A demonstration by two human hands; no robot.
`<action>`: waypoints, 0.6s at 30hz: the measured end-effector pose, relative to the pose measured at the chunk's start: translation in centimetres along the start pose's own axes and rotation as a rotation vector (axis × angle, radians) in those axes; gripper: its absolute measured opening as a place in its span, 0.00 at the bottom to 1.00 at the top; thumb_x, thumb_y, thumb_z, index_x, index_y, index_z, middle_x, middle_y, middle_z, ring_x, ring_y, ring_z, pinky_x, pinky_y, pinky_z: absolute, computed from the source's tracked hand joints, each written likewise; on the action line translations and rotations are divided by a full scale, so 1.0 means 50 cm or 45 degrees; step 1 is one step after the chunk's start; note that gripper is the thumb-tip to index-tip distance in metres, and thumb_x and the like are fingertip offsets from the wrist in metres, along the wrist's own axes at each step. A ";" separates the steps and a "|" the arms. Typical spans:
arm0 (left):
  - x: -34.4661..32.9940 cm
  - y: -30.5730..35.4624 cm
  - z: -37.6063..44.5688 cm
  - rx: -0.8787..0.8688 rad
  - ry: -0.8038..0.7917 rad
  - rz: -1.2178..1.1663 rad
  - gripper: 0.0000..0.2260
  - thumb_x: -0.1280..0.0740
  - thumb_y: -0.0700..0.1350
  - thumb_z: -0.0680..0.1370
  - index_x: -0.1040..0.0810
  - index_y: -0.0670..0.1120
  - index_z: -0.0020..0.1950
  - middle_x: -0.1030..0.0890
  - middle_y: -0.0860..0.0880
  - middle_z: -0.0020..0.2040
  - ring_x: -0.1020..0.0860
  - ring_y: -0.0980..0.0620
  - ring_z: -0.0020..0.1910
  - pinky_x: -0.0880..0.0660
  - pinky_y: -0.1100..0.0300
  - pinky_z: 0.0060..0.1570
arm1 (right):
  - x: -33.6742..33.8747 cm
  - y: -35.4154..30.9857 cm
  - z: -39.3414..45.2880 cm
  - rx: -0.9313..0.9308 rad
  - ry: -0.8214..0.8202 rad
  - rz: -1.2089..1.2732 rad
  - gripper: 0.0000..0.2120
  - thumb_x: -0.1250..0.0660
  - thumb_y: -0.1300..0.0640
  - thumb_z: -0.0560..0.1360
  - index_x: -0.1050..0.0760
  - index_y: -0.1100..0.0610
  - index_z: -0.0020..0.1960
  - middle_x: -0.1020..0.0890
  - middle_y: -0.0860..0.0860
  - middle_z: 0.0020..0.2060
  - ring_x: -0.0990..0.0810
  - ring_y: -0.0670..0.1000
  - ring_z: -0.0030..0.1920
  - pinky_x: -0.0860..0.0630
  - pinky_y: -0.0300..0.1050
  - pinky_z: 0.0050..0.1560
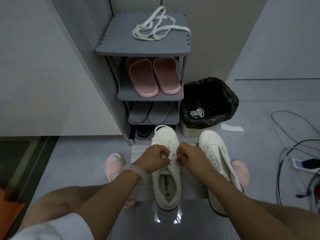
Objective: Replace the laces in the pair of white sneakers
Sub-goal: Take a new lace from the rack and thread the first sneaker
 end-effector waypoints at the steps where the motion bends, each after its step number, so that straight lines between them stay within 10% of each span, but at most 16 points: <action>1: -0.001 0.004 0.000 -0.025 -0.006 0.015 0.10 0.30 0.38 0.71 0.21 0.41 0.51 0.32 0.56 0.35 0.33 0.61 0.33 0.35 0.76 0.34 | 0.001 -0.003 0.001 0.016 0.007 -0.050 0.08 0.40 0.66 0.75 0.30 0.55 0.41 0.17 0.53 0.37 0.18 0.49 0.38 0.21 0.44 0.44; 18: -0.009 0.015 -0.009 -0.058 0.040 0.066 0.11 0.35 0.39 0.74 0.19 0.44 0.55 0.32 0.55 0.37 0.33 0.59 0.36 0.37 0.78 0.36 | -0.017 -0.019 0.002 0.079 -0.004 -0.576 0.06 0.43 0.58 0.79 0.31 0.57 0.54 0.20 0.56 0.44 0.22 0.57 0.43 0.27 0.48 0.42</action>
Point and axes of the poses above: each hand's wrist, its own z-axis towards the middle knuckle, its own x-axis out of the back of the hand, y = z × x, the point moved 9 cm from there along z, towards the middle knuckle
